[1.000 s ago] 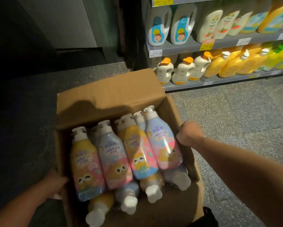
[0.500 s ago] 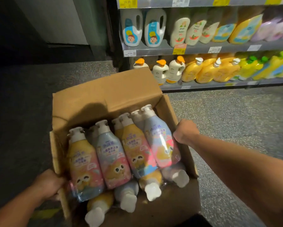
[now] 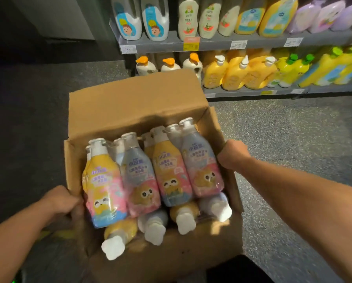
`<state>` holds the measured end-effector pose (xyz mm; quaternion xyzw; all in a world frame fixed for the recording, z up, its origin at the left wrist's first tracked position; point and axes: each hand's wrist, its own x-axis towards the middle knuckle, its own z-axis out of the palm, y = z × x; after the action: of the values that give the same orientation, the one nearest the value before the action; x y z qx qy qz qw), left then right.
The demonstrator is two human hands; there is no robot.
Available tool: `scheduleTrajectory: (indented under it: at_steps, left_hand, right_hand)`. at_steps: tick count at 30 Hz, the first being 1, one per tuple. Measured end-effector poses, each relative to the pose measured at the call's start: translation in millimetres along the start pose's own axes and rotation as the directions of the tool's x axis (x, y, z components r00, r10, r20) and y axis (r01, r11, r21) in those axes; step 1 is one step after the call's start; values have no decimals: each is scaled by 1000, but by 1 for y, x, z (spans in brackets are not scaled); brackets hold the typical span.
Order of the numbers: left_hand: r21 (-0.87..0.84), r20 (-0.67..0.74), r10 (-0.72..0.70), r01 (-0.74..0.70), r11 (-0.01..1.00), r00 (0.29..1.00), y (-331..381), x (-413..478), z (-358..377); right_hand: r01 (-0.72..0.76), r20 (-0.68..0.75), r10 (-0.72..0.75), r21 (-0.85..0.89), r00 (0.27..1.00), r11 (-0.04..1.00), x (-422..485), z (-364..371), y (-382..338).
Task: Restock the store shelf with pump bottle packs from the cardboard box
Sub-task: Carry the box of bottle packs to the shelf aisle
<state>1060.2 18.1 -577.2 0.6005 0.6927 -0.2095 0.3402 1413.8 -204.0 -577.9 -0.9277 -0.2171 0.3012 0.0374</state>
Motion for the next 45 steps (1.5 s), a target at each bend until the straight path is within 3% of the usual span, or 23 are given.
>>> scheduleTrajectory:
  at_steps: [12, 22, 34, 45]
  left_hand:
    - [97, 31, 137, -139, 986, 990, 145, -71, 109]
    - [110, 62, 104, -110, 988, 993, 252, -117, 187]
    - [145, 152, 131, -153, 978, 980, 363, -63, 262]
    - [135, 89, 129, -140, 981, 988, 446, -29, 366]
  right_hand:
    - [-221, -55, 221, 2, 974, 975, 30, -64, 159]
    - [-170, -14, 170, 19, 985, 985, 103, -118, 271]
    - [-355, -49, 358, 53, 932, 933, 191, -150, 350]
    - [-277, 30, 275, 68, 961, 959, 309, -116, 430]
